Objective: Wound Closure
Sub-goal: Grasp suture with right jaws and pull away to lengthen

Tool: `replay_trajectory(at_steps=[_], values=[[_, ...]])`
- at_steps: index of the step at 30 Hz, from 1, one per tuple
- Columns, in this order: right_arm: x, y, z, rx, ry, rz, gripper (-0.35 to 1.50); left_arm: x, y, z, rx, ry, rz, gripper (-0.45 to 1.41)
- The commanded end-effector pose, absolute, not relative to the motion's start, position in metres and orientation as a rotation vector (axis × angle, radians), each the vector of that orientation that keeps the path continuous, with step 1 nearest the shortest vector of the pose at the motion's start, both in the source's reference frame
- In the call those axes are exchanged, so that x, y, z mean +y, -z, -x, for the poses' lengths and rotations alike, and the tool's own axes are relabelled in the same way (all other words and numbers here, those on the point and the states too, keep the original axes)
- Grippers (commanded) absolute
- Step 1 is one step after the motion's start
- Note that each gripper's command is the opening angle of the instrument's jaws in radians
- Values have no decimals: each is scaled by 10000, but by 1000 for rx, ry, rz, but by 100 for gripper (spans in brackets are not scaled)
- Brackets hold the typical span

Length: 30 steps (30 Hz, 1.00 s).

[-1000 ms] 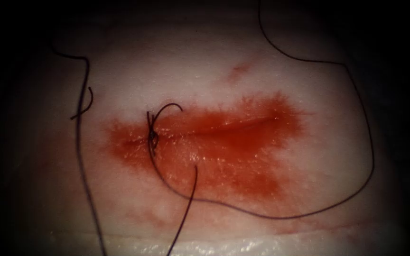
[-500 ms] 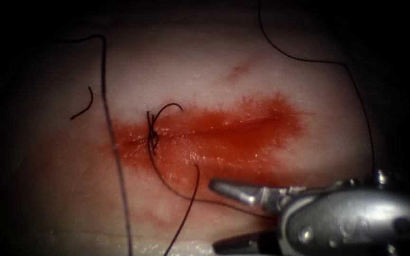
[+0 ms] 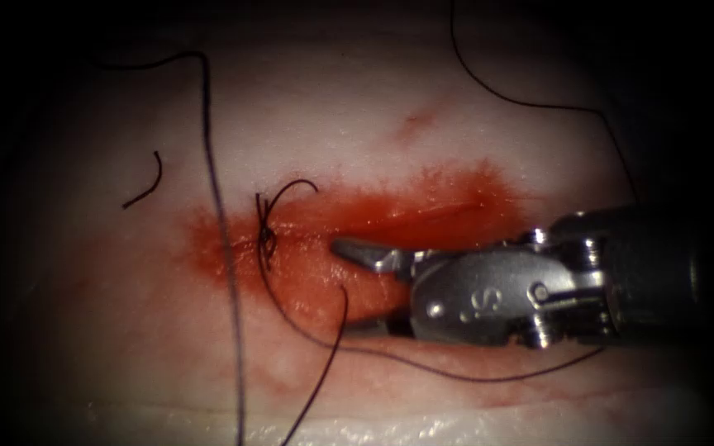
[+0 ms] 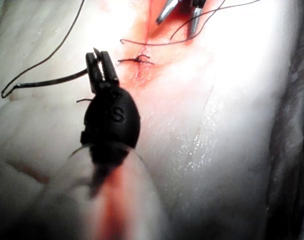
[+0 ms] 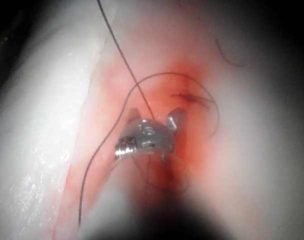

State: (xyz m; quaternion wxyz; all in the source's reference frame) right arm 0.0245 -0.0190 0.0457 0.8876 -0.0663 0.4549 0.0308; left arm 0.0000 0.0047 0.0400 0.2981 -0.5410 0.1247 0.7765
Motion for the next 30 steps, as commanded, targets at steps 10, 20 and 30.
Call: replay_trajectory(at_steps=[10, 20, 30], values=[[-198, -450, -234, 928, -182, 68, -35, 46, -406, 6, 331, -2062, 1438, -45], [-252, -354, -248, 951, -171, 42, -35, 46, -406, 8, 334, -2062, 1436, -45], [-336, -252, -302, 1007, -82, 14, -35, 46, -410, 9, 335, -2065, 1436, -45]])
